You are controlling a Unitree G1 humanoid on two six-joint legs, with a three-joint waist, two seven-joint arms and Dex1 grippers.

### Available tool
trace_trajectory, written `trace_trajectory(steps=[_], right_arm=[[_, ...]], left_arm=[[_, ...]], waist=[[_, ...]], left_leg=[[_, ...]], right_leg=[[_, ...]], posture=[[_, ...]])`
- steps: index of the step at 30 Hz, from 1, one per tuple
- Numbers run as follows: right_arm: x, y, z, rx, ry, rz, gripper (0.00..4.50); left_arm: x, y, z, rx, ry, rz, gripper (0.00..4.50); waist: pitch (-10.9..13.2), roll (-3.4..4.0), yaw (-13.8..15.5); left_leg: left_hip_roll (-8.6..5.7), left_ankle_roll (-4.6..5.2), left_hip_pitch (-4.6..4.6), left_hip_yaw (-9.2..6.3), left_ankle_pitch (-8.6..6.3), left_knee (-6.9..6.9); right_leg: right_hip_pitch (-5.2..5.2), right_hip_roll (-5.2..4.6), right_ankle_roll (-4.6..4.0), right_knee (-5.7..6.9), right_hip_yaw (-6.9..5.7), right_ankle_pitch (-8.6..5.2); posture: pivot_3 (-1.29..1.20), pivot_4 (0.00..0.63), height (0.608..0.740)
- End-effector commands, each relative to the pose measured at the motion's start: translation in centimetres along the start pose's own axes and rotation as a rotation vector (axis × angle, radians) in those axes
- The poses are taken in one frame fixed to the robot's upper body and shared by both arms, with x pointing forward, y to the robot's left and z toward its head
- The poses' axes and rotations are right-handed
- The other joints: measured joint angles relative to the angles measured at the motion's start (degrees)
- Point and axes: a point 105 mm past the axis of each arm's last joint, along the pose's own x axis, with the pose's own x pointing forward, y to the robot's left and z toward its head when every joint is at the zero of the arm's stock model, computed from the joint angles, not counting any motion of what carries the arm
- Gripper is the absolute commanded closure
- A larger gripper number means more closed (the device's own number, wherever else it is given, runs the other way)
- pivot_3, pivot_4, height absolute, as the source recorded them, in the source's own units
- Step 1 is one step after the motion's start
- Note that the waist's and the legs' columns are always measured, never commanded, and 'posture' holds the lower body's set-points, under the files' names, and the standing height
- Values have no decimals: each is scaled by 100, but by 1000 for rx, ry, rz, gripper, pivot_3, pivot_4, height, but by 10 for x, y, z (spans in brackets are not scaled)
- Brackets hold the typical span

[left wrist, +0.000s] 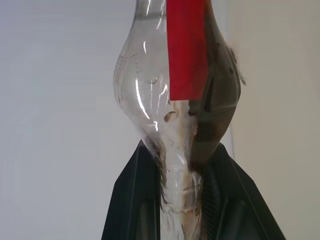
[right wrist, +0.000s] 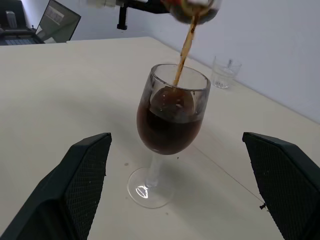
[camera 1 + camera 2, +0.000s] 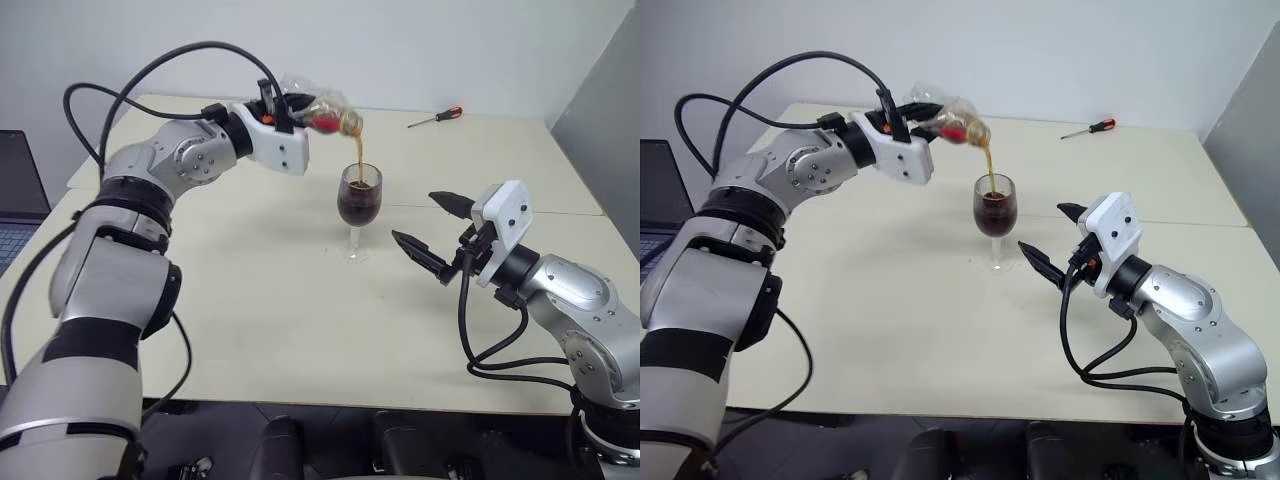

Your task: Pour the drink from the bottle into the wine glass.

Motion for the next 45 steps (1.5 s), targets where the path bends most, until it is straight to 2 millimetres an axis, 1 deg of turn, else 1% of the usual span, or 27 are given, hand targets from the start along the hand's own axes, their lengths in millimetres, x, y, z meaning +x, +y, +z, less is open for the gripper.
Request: trace_trajectory(steps=[1,3,5,8,12,13,15,16,17,21,23,26,27,28,29,31,32,36,38,45], right_arm=[[-2,-1,10,-37,-37,-4,0],[-3,-1,10,-37,-35,-2,0],[-3,-1,10,-38,-34,-1,0],[-3,-1,10,-38,-32,2,0],[-3,-2,10,-41,-28,10,0],[-3,-2,10,-41,-26,15,0],[-2,-2,10,-43,-23,27,0],[-1,-2,10,-45,-21,33,0],[-1,-3,10,-45,-21,37,0],[1,-3,10,-52,-19,54,0],[2,-3,11,-52,-18,62,0],[4,-3,10,-53,-16,74,0],[4,-4,10,-53,-15,74,0],[4,-5,10,-54,-15,75,0],[5,-5,10,-56,-14,75,0],[5,-6,10,-57,-15,76,0],[5,-6,11,-58,-16,77,0],[6,-6,11,-59,-17,82,0],[6,-6,11,-60,-18,82,0],[8,-7,11,-60,-18,82,0]], left_arm=[[-1,18,4,-184,-44,91,3853],[-1,19,3,-308,-56,117,3855],[-4,18,-4,-425,-47,146,3855],[-14,7,-23,-599,20,192,3855],[-47,-25,-65,-876,195,334,3855],[-55,-35,-72,-931,233,362,3855],[-70,-55,-80,-1010,283,395,3856],[-75,-65,-81,-1030,309,399,3856],[-78,-71,-81,-1041,325,400,3856],[-84,-91,-70,-1128,319,432,3856],[-89,-101,-70,-1162,346,462,3856],[-94,-121,-63,-1217,356,467,3856],[-97,-128,-63,-1234,379,476,3856],[-100,-134,-65,-1237,406,478,3107],[-103,-139,-65,-1245,425,481,2888],[-108,-146,-66,-1242,463,475,2128],[-109,-149,-67,-1241,484,471,1845],[-110,-149,-67,-1258,491,481,682],[-111,-148,-68,-1250,496,480,27],[-114,-142,-67,-1213,497,462,10]], waist=[[0,0,-2],[0,1,-17],[0,0,-23],[0,1,-34],[-4,7,-40],[-4,7,-40],[-4,7,-36],[-4,7,-28],[-5,6,-13],[-5,5,54],[-5,5,61],[-6,6,53],[-7,7,42],[-8,7,33],[-7,7,24],[-7,7,17],[-7,6,17],[-8,6,17],[-8,6,17],[-7,6,15]], left_leg=[[0,0,0,0,0,0],[0,0,1,-1,0,1],[1,0,3,-4,1,3],[1,1,3,-8,1,4],[2,1,6,-12,1,5],[2,1,6,-14,1,5],[3,1,6,-17,1,6],[3,1,6,-18,1,6],[3,1,5,-19,1,8],[2,0,-5,-25,1,23],[2,1,-6,-27,0,40],[2,2,-5,-28,-1,56],[2,2,-5,-28,-1,57],[3,2,-4,-29,-1,58],[3,2,-4,-30,-1,58],[4,3,-5,-34,-1,59],[4,3,-5,-35,-1,59],[3,3,-5,-35,-1,59],[3,3,-5,-35,-1,59],[3,3,-5,-36,-1,59]], right_leg=[[0,0,0,2,-1,0],[-1,1,0,8,0,0],[-1,3,-1,12,0,0],[-1,5,-1,15,0,-1],[0,4,0,16,2,-1],[0,4,0,17,1,-1],[0,4,0,18,-3,-1],[1,3,0,18,-2,-1],[1,2,0,18,-4,-1],[5,-2,-1,17,-15,-1],[12,-3,0,17,-17,-1],[18,-2,0,21,-14,-1],[18,-1,0,21,-14,-1],[19,0,0,21,-13,-1],[19,0,0,22,-14,-1],[18,2,0,22,-15,-1],[18,3,0,23,-15,-1],[19,3,0,22,-16,-1],[20,2,0,21,-16,-1],[20,2,0,21,-16,-1]], posture=[[0,150,740],[0,150,740],[0,150,740],[0,150,740],[0,150,740],[0,150,740],[0,150,740],[0,150,740],[0,150,740],[0,150,740],[0,150,740],[0,150,740],[0,150,740],[0,150,740],[0,150,740],[0,150,740],[0,150,740],[0,150,740],[0,150,740],[0,150,740]])
